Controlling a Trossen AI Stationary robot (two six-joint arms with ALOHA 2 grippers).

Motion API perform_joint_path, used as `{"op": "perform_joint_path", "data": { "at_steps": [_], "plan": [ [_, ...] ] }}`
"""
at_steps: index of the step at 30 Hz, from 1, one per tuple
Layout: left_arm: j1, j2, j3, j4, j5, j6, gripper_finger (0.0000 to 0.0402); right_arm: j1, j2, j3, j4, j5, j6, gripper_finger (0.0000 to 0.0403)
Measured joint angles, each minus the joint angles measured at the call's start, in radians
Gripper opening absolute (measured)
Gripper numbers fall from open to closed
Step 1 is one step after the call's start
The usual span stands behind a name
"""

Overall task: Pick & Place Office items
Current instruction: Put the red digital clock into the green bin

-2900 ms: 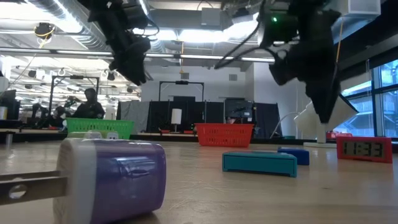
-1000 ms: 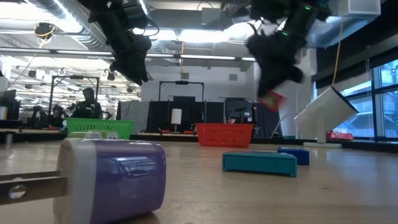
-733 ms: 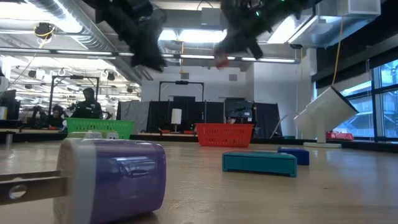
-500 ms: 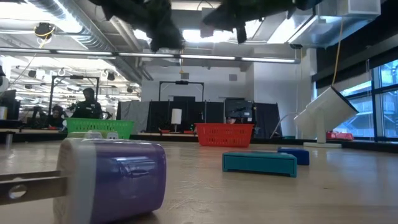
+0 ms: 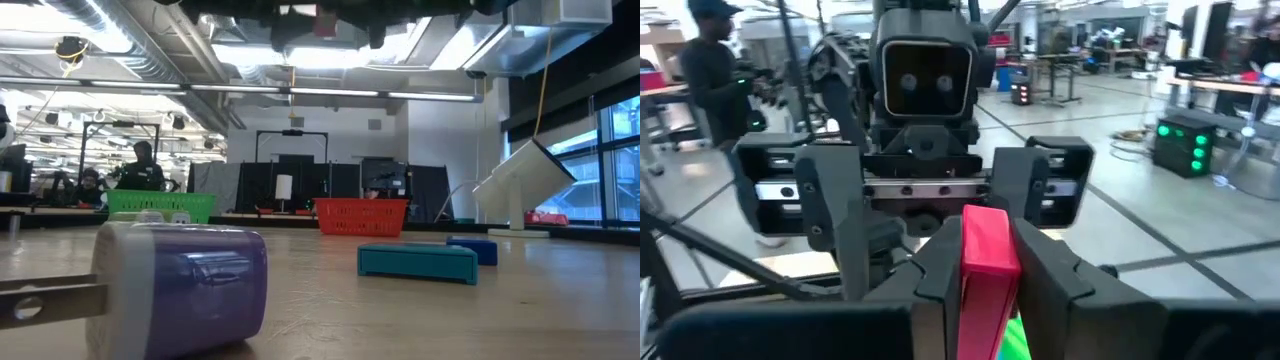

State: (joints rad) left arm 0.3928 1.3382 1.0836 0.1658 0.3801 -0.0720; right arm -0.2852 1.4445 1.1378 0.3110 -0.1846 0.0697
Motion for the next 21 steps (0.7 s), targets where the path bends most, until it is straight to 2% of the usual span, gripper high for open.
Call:
{"op": "perform_joint_path", "data": {
  "at_steps": [5, 13, 21],
  "plan": [
    [-0.019, 0.004, 0.0, 0.023, -0.004, 0.037, 0.0234, 0.006, 0.0, 0.0, 0.021, -0.02, -0.002, 0.0072],
    [-0.02, 0.004, 0.0, 0.029, 0.009, -0.019, 0.0205, 0.032, 0.0, 0.0, 0.093, -0.016, -0.054, 0.0072],
    [-0.026, 0.007, 0.0, 0.046, 0.013, -0.036, 0.0147, 0.044, 0.0, 0.0, 0.101, -0.017, -0.065, 0.0072]
  ]
}}
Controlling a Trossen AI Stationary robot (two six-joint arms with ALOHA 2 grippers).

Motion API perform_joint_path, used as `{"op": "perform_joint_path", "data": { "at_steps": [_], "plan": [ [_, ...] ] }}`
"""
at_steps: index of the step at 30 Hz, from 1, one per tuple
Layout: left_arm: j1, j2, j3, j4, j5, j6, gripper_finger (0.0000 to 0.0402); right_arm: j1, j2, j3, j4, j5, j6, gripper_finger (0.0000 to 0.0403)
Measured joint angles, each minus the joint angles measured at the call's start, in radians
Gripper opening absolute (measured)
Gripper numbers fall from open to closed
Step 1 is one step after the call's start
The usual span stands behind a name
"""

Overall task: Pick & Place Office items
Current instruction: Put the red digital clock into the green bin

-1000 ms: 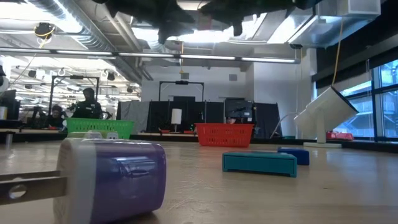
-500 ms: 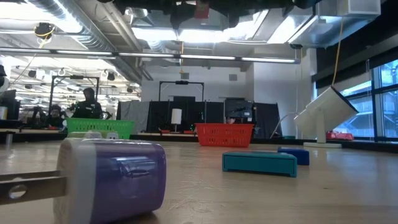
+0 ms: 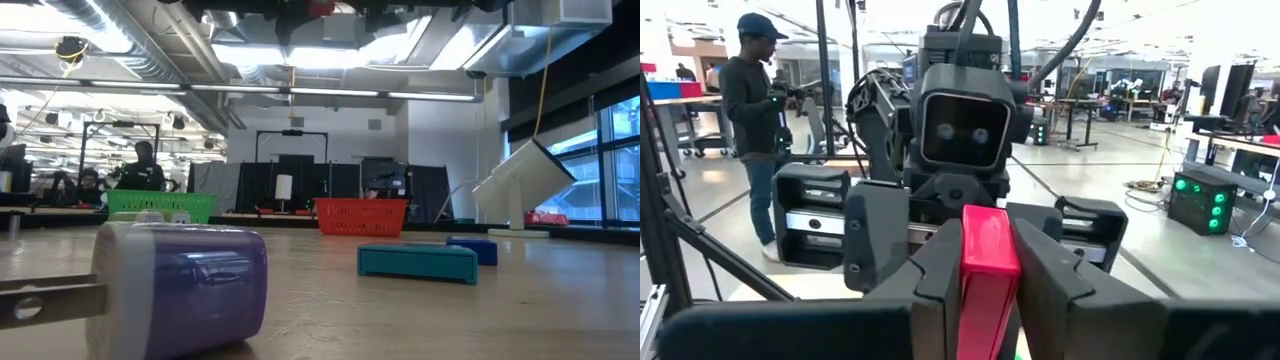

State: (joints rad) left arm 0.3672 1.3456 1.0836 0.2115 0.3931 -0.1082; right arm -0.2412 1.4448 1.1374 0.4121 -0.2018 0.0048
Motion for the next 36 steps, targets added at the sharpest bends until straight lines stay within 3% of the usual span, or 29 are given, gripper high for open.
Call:
{"op": "perform_joint_path", "data": {
  "at_steps": [9, 19, 23, 29, 36],
  "plan": [
    [0.002, 0.005, -0.001, -0.002, 0.038, -0.029, 0.0055, 0.019, 0.0, 0.0, 0.007, 0.0, -0.035, 0.0076],
    [0.002, 0.006, -0.001, -0.004, 0.048, -0.056, 0.0062, 0.018, 0.0, 0.0, 0.0, 0.002, -0.002, 0.0092],
    [0.004, 0.007, -0.002, -0.007, 0.051, -0.073, 0.0058, 0.009, 0.0, 0.0, -0.008, 0.002, -0.004, 0.0137],
    [0.018, 0.006, -0.002, -0.023, 0.053, -0.092, 0.0059, -0.023, -0.025, 0.0, -0.073, 0.002, 0.011, 0.0238],
    [0.078, 0.005, -0.002, -0.13, 0.053, -0.117, 0.0059, -0.065, -0.169, 0.0, -0.44, 0.004, 0.016, 0.0315]
  ]
}}
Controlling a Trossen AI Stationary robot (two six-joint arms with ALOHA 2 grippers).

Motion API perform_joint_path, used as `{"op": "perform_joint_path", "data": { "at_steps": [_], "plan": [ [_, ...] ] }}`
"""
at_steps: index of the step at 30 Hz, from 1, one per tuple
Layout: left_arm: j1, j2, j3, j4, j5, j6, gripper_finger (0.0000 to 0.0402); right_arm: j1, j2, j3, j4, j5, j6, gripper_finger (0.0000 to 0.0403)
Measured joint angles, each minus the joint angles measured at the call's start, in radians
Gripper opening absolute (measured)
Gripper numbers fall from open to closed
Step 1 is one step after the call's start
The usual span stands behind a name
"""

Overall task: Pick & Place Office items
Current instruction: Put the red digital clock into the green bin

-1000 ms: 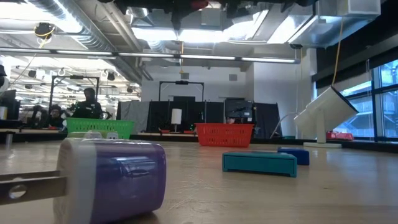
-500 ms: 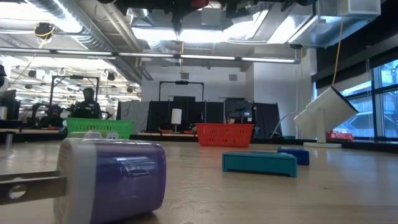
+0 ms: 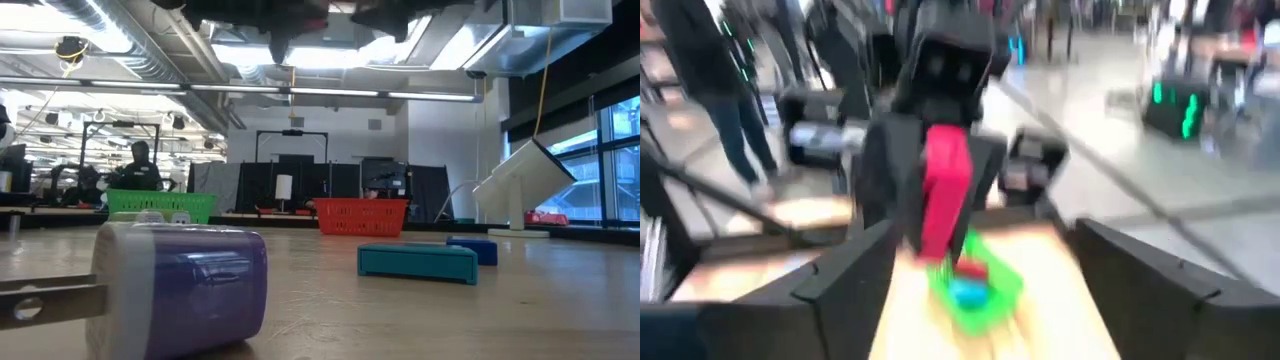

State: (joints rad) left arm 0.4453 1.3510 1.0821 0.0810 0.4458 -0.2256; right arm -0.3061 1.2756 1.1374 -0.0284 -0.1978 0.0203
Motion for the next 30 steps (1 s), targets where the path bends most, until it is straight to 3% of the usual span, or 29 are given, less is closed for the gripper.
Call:
{"op": "perform_joint_path", "data": {
  "at_steps": [3, 8, 13, 19, 30],
  "plan": [
    [0.046, 0.0, 0.0, -0.158, -0.001, 0.001, 0.006, -0.008, -0.064, 0.0, -0.175, 0.0, 0.05, 0.0325],
    [0.135, 0.0, -0.005, -0.566, -0.025, 0.103, 0.006, -0.008, -0.117, 0.0, -0.368, 0.0, 0.17, 0.0327],
    [0.188, 0.0, -0.104, -0.837, -0.201, 0.185, 0.006, -0.006, -0.11, 0.0, -0.469, 0.035, 0.237, 0.0327],
    [0.248, 0.0, -0.222, -0.87, -0.271, 0.178, 0.006, 0.0, -0.071, -0.001, -0.473, 0.162, 0.231, 0.0327],
    [0.271, 0.0, -0.368, -0.852, -0.41, 0.16, 0.0062, -0.001, 0.003, -0.001, -0.47, 0.209, 0.237, 0.0327]
  ]
}}
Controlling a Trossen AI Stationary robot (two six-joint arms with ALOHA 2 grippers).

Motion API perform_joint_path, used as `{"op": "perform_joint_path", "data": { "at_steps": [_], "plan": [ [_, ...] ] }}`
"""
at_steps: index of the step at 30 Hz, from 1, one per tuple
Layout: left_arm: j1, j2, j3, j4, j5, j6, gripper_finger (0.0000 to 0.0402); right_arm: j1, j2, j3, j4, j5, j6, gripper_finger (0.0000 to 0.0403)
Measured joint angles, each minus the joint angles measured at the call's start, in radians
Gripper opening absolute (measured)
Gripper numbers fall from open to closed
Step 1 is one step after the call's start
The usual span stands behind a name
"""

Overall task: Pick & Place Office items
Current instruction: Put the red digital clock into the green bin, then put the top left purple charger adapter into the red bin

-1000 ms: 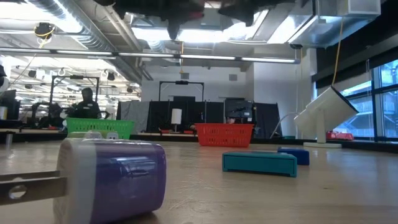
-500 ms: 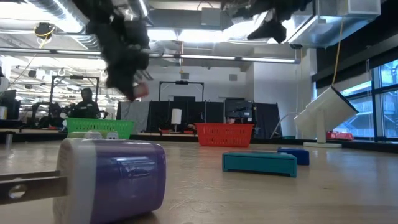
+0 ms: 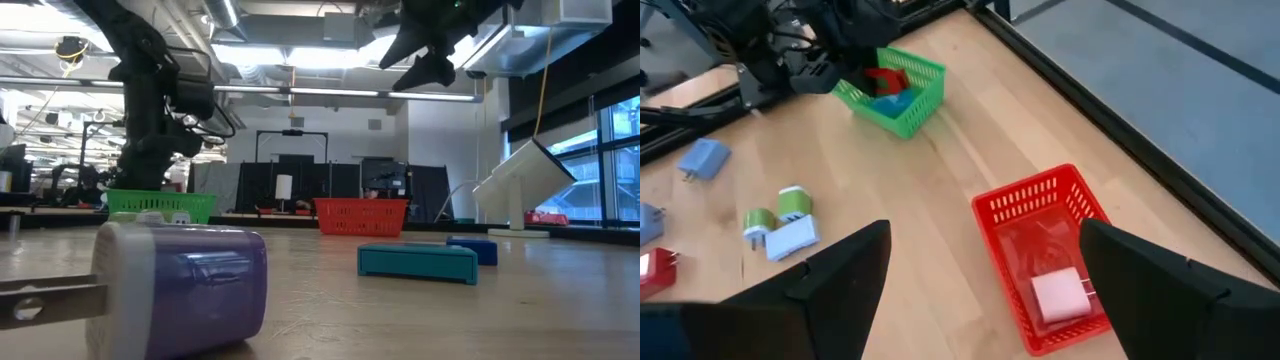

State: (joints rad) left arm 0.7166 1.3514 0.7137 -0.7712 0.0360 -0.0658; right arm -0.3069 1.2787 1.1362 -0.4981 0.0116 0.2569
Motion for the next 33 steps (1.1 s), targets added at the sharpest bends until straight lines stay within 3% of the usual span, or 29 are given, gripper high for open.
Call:
{"op": "perform_joint_path", "data": {
  "at_steps": [9, 14, 21, 26, 33],
  "plan": [
    [-0.002, 0.0, 0.007, -0.013, -0.054, -0.001, 0.0126, 0.0, 0.037, 0.0, -0.003, 0.0, 0.083, 0.0327],
    [-0.003, 0.0, 0.104, -0.108, -0.048, 0.017, 0.0161, 0.0, 0.037, 0.0, -0.004, 0.0, 0.103, 0.0327],
    [-0.045, -0.001, 0.261, -0.298, -0.001, -0.01, 0.017, 0.0, 0.037, 0.0, -0.004, -0.001, 0.085, 0.0327],
    [-0.141, -0.007, 0.273, -0.45, 0.1, -0.131, 0.0171, 0.0, 0.037, 0.0, -0.004, -0.001, 0.017, 0.0327],
    [-0.398, -0.041, 0.254, -0.629, 0.121, -0.408, 0.0171, 0.0, 0.037, 0.0, -0.005, -0.004, -0.06, 0.0327]
  ]
}}
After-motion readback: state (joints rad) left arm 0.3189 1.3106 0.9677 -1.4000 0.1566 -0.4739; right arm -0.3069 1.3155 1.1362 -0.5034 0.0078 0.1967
